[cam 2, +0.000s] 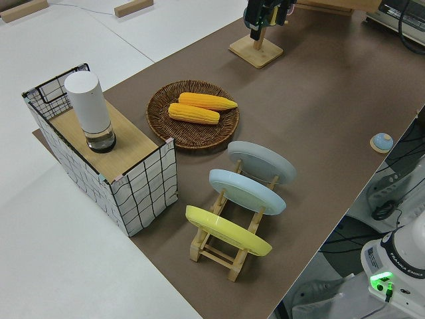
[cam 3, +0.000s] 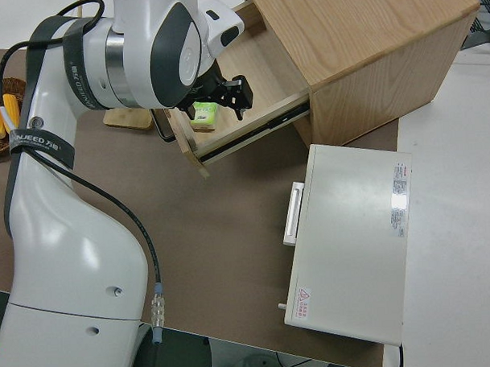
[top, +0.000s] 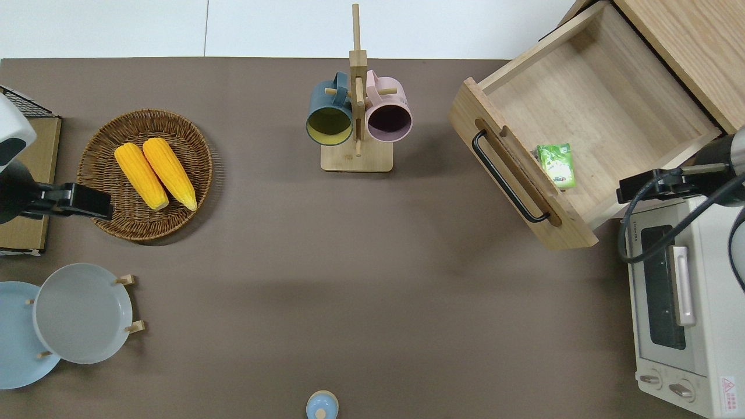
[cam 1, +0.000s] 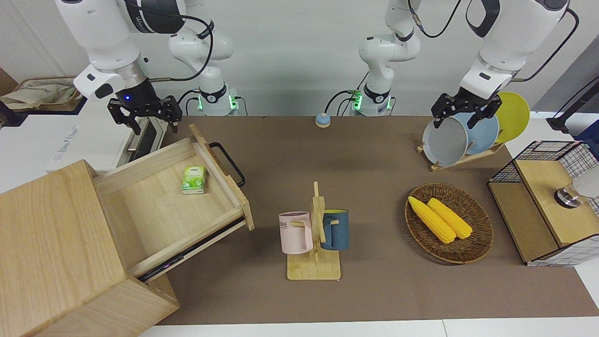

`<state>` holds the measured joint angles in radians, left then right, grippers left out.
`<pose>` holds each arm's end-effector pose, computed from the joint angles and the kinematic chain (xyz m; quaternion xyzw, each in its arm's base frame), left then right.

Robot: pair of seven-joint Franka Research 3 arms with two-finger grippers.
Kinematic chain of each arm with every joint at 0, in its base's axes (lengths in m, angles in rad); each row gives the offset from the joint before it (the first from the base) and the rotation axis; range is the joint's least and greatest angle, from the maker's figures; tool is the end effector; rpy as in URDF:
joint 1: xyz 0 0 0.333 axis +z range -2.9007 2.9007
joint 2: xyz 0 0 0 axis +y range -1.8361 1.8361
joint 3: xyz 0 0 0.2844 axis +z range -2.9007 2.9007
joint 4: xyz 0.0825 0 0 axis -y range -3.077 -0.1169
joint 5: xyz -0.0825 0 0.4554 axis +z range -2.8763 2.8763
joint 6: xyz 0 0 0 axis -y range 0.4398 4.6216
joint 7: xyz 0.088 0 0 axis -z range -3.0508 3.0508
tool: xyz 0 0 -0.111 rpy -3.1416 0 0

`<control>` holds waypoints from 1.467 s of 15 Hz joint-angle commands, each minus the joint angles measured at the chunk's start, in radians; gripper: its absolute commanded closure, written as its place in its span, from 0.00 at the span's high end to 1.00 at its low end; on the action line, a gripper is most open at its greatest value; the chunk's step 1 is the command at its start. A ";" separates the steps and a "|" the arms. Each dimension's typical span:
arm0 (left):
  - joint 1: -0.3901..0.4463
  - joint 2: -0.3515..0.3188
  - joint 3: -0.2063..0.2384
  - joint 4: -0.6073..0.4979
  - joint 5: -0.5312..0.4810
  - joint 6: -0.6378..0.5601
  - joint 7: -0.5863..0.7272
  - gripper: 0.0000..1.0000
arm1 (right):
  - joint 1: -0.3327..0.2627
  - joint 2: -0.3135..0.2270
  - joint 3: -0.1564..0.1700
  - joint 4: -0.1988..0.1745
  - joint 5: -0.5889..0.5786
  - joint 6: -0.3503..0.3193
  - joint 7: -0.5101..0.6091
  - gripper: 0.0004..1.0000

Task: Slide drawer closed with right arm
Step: 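Move the right gripper toward the front of the open wooden drawer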

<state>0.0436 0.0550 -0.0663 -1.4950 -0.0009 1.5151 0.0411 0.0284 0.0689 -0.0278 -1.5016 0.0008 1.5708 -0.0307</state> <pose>0.6355 -0.0135 0.5905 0.9993 -0.0319 -0.0174 0.0024 0.6453 0.0010 0.5827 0.9999 0.0157 0.0002 0.0006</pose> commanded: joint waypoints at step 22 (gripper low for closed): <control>-0.007 -0.004 0.000 0.010 0.018 -0.018 -0.010 0.99 | 0.027 0.055 0.029 0.058 -0.041 -0.017 0.009 0.00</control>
<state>0.0436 0.0550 -0.0663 -1.4950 -0.0009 1.5151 0.0411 0.0393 0.1063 0.0005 -1.4711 -0.0097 1.5700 -0.0284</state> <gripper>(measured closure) 0.004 0.555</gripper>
